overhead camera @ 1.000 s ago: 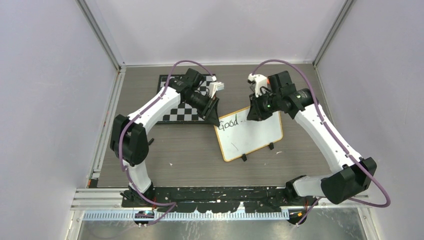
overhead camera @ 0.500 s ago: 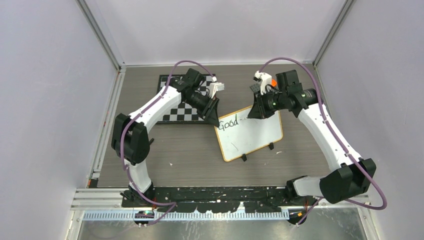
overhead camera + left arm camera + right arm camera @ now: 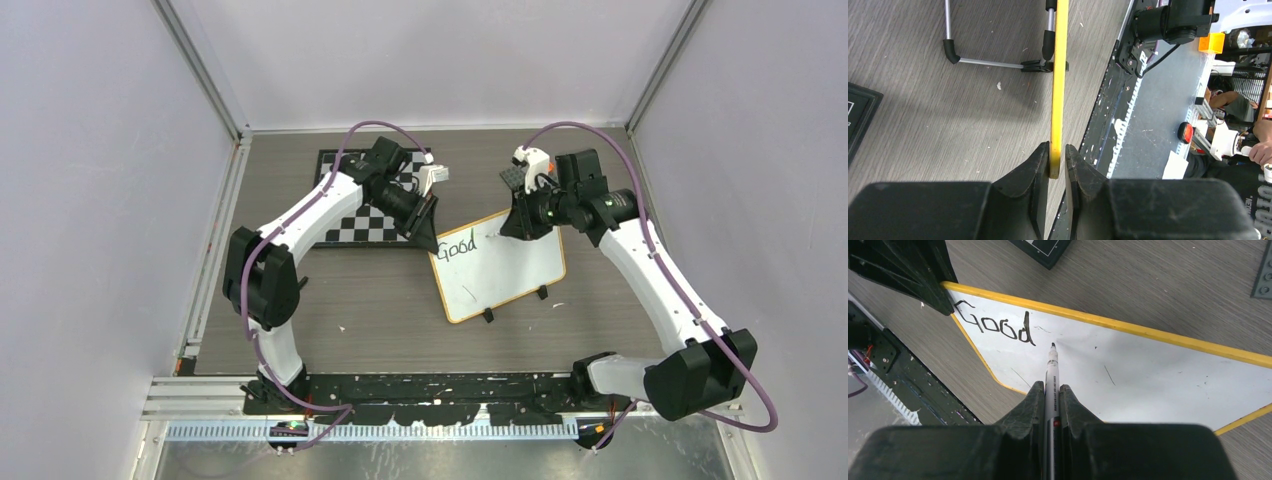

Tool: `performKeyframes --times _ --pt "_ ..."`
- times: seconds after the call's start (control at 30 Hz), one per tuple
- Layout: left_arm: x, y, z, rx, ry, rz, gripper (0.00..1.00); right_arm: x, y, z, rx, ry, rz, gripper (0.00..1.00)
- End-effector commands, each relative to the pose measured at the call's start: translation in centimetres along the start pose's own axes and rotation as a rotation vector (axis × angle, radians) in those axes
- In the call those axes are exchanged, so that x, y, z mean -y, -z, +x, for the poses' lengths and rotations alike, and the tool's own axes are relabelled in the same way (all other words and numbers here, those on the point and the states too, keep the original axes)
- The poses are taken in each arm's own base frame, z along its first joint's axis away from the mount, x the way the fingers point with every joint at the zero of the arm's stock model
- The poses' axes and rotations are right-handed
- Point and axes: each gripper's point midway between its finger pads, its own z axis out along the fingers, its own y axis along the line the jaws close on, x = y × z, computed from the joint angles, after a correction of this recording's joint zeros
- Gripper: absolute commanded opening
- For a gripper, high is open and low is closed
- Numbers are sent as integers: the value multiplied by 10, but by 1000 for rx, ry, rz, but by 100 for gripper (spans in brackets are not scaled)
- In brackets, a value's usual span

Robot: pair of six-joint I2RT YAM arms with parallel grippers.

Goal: Write a sentence on the whiteboard

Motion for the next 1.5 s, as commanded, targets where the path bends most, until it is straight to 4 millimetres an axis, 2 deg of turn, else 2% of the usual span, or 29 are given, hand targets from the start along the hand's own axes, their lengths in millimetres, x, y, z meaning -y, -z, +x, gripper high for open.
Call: performKeyframes --times 0.0,0.47,0.7,0.93,1.47 --pt "7 2 -10 22 -37 19 18 0 7 -22 83 23 17 0" --pt "5 2 -9 19 -34 17 14 -11 -3 -18 45 46 -14 0" --pt "6 2 -9 20 -37 16 13 0 -8 -18 33 41 45 0" --pt "6 1 -8 18 -35 18 13 14 -3 -28 66 35 137 0" --pt "6 1 -8 19 -40 21 7 -3 0 -37 94 27 61 0"
